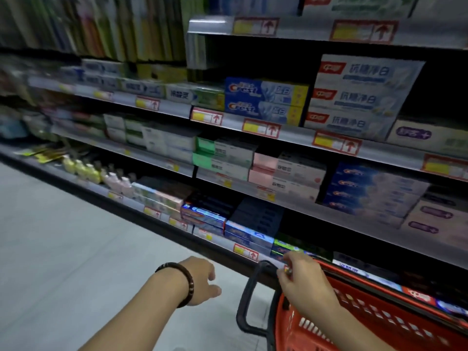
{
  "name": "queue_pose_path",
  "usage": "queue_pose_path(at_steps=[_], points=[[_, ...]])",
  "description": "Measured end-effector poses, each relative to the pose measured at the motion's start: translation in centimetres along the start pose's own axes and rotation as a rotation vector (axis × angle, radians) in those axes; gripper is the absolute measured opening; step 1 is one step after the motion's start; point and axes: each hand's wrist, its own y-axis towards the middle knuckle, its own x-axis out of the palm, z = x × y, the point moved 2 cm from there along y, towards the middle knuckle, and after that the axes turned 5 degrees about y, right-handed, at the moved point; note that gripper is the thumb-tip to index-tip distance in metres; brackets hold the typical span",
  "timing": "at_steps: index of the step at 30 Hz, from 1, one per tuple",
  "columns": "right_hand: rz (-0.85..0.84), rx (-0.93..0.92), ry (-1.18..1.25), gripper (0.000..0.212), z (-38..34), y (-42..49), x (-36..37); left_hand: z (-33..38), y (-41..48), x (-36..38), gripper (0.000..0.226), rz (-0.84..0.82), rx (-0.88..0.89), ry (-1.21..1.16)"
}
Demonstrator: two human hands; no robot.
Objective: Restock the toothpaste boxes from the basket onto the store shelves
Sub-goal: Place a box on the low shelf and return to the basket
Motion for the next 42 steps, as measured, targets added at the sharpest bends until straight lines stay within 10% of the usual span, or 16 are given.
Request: queue_pose_path(at_steps=[8, 16, 26, 33, 42], points=[[-0.045, -0.077, -0.05, 0.028, -3.8, 4.9, 2.2, -0.1, 3.4, -0.5, 0.066, -0.255, 0.087, 0.123], [-0.193, -0.128, -0.114, 0.031, -5.4, 11.9, 4.3, -4.1, 15.8, -3.0, 0.054, -0.022, -0.032, 0.071], [-0.304, -0.215, -0.18, 0.045, -8.0, 27.7, 10.8, -7.9, 30.8, -2.8, 0.069, 0.528, -0.525, -1.485], [-0.285, -0.285, -0.117, 0.053, -13.9, 38.0, 19.0, -8.1, 37.0, -1.1, 0.083, 0.811, -0.654, -1.707], [-0.264, -0.105, -0.002, 0.061, -15.2, 42.2, 23.5, -8.8, 38.8, -0.2, 0.076, 0.766, -0.64, -1.737]])
